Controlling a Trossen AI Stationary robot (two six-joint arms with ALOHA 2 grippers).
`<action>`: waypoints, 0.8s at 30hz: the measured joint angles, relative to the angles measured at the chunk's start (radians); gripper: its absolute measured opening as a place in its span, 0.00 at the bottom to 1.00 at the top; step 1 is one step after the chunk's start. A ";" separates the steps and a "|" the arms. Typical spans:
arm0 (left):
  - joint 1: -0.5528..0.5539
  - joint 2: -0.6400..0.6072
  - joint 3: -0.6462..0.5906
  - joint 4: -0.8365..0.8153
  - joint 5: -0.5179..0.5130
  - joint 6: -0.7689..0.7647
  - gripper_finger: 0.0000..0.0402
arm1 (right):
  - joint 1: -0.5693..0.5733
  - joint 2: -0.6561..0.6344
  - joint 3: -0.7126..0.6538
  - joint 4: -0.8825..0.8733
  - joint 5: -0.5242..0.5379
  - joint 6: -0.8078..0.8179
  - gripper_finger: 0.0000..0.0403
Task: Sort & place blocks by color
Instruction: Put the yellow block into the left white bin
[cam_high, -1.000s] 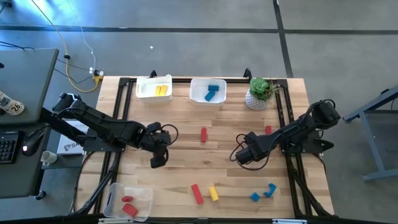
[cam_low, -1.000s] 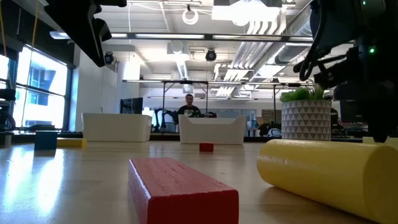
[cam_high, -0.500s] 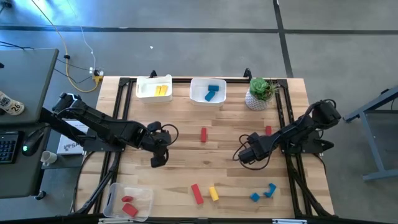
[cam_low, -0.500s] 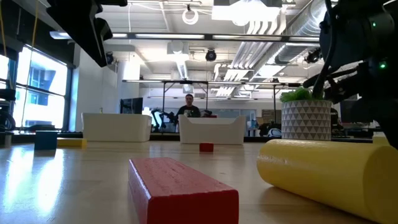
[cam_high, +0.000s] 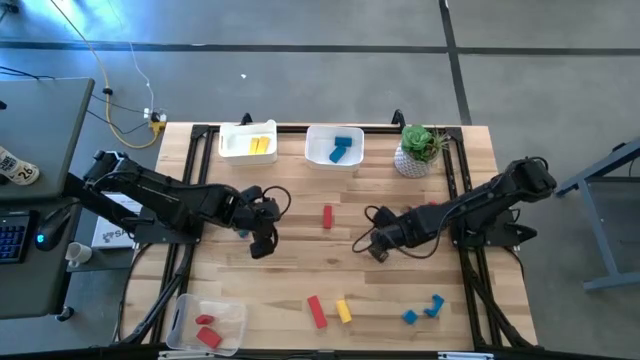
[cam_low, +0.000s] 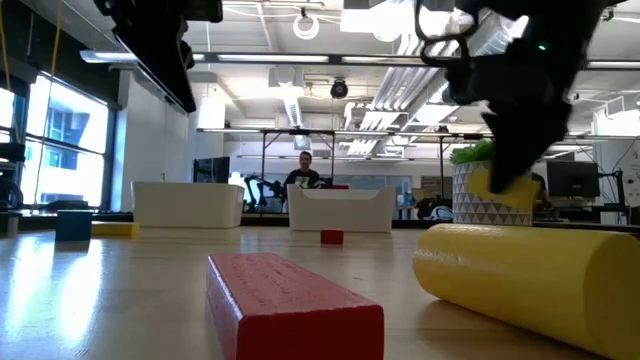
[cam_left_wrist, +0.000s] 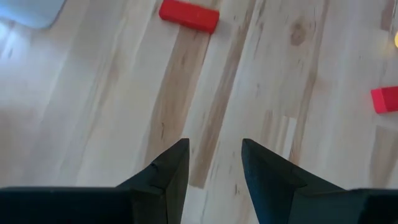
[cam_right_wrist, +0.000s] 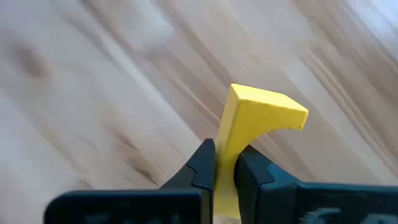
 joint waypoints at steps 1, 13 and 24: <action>0.005 0.000 0.000 0.008 0.000 0.022 0.33 | -0.010 -0.007 0.000 0.043 -0.007 -0.055 0.04; 0.022 0.000 0.000 0.146 0.000 0.323 0.33 | -0.161 -0.025 0.000 0.470 -0.349 -0.529 0.03; 0.022 0.000 0.000 0.293 0.055 0.528 0.34 | -0.269 -0.025 0.000 0.667 -0.658 -0.709 0.03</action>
